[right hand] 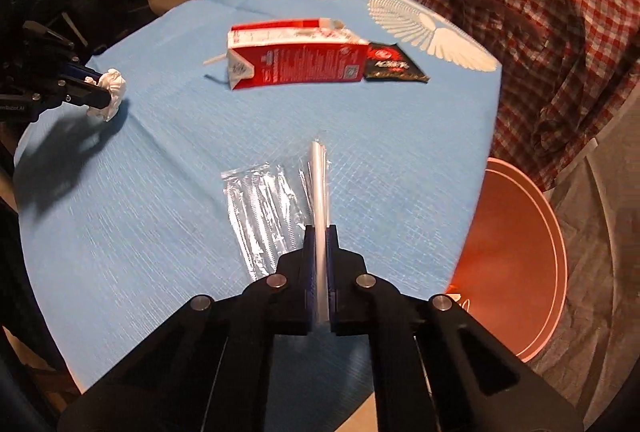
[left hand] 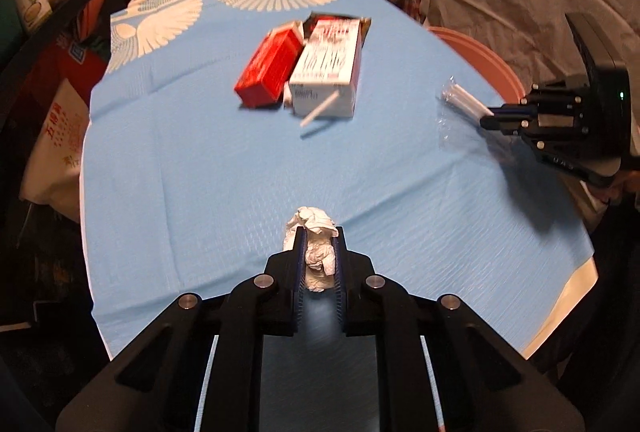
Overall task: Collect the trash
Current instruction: 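Lift the clear straws with the right tool and carry them over the pink bucket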
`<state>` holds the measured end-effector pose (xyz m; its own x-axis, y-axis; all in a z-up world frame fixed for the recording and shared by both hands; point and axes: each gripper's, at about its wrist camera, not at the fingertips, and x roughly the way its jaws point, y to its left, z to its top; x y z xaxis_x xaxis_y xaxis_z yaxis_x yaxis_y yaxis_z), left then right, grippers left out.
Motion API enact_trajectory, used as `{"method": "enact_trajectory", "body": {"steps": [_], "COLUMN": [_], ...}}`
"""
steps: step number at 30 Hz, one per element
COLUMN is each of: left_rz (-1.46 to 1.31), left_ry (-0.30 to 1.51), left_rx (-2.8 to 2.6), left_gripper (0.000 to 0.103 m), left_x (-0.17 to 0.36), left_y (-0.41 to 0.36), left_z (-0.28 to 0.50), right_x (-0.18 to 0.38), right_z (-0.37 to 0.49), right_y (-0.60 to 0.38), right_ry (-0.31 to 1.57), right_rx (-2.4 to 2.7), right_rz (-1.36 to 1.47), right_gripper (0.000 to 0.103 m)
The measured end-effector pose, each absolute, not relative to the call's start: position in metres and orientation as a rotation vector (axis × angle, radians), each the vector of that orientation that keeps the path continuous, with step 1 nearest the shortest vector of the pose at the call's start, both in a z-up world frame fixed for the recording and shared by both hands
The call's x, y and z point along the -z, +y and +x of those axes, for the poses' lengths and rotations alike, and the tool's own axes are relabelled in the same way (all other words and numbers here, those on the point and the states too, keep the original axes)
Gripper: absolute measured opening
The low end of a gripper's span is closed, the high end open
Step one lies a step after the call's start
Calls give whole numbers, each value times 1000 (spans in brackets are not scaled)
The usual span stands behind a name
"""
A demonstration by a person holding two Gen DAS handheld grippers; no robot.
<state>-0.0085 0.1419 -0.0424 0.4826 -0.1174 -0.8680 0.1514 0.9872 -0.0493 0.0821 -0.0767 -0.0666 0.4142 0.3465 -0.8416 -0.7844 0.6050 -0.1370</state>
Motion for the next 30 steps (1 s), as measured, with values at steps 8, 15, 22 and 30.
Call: {"method": "enact_trajectory", "body": {"steps": [8,15,22,30], "left_rz": [7,-4,-25,-51], "left_ry": [975,911,854,806], "left_rx": [153,135,117,88], "left_gripper": [13,13,13,13], "left_x": [26,14,1,-11], "left_y": [133,122,109,99], "left_z": [5,15,20,29], "right_x": [42,20,0,-12], "right_z": [88,99,105,114], "right_y": [-87,-101,-110,-122], "right_ry": [837,798,751,720], "right_rx": [-730,-682,-638,-578], "right_rz": [-475,-343,-251,-181], "right_gripper": [5,5,5,5]}}
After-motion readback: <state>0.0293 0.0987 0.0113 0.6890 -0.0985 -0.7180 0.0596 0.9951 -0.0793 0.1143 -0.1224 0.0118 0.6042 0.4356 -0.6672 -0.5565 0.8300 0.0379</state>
